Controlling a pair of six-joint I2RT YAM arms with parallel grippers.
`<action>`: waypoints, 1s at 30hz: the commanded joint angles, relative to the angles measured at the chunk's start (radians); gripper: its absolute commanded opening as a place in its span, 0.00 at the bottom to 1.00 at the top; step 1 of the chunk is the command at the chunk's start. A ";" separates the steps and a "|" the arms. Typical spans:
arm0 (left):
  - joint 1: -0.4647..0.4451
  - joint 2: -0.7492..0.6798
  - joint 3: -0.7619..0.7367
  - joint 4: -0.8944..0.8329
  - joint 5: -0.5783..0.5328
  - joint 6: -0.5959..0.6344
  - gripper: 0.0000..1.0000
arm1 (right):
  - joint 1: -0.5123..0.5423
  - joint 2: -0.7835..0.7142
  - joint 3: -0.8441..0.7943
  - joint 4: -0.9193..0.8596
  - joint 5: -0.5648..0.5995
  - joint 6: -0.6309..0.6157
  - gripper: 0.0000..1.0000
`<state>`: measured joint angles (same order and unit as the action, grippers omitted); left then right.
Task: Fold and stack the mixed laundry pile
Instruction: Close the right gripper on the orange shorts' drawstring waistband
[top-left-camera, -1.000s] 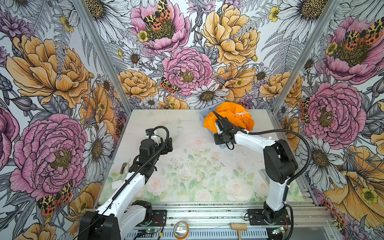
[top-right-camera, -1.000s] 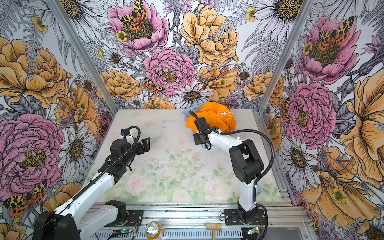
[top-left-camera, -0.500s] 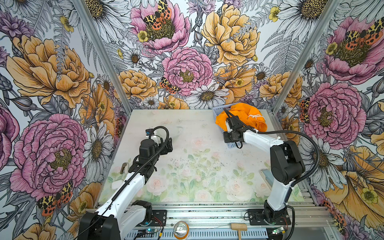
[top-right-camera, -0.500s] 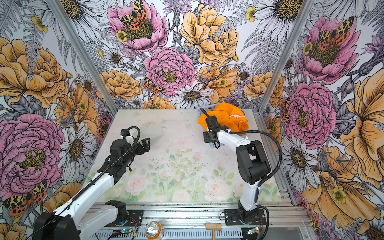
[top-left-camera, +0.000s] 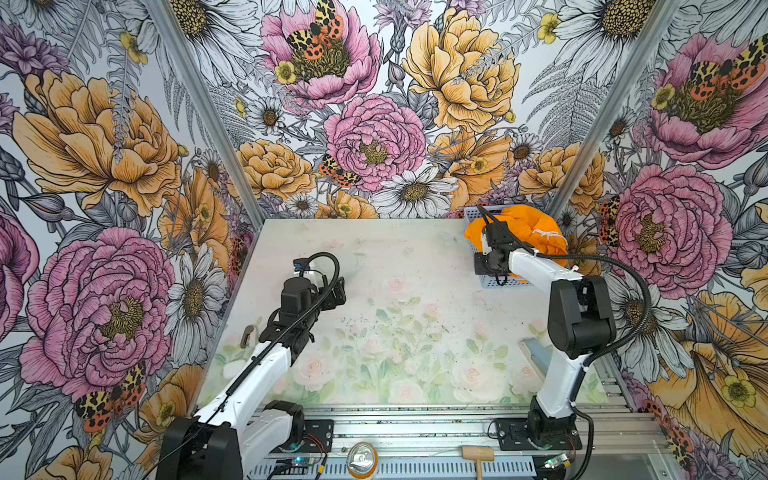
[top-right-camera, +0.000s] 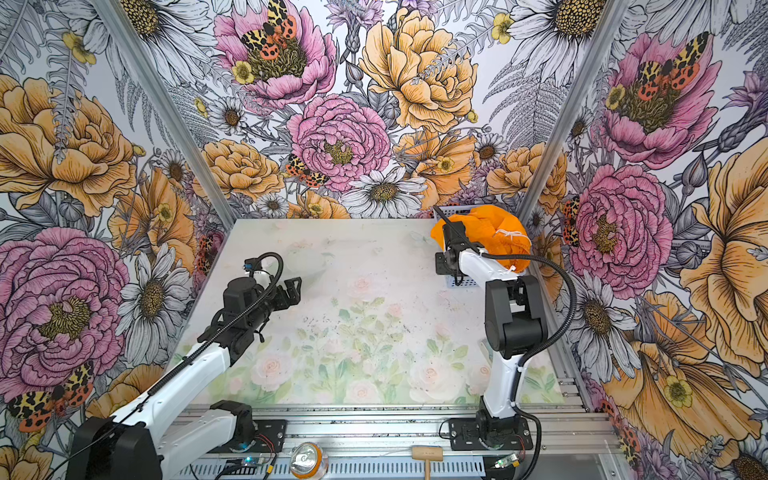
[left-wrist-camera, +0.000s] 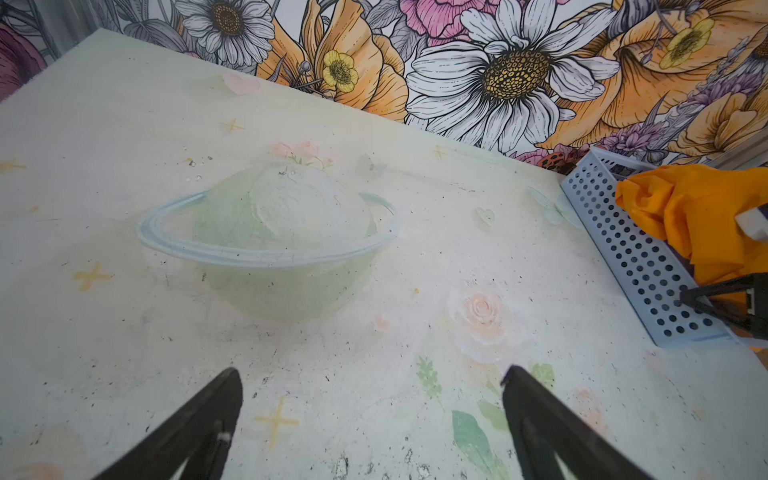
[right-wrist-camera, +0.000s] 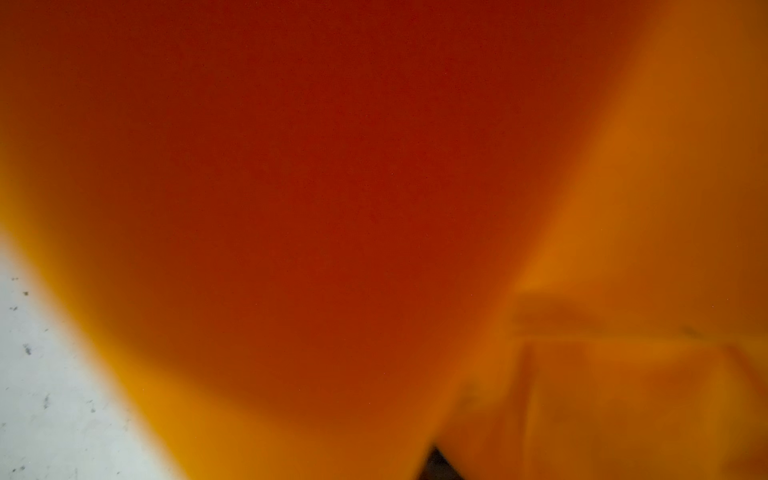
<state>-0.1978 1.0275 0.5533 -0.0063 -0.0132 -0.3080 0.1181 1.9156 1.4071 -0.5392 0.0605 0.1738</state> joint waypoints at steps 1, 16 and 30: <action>0.011 0.002 0.036 -0.007 0.013 0.005 0.99 | -0.033 0.042 0.033 -0.035 0.027 -0.005 0.00; 0.008 0.023 0.053 -0.007 0.015 0.003 0.99 | -0.061 -0.012 0.091 -0.092 -0.021 -0.042 0.32; -0.018 0.031 0.042 0.014 0.007 -0.014 0.99 | -0.242 -0.174 0.176 -0.128 -0.010 0.063 0.81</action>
<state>-0.2073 1.0500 0.5762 -0.0113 -0.0132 -0.3126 -0.0742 1.6978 1.5688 -0.6521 0.0330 0.1860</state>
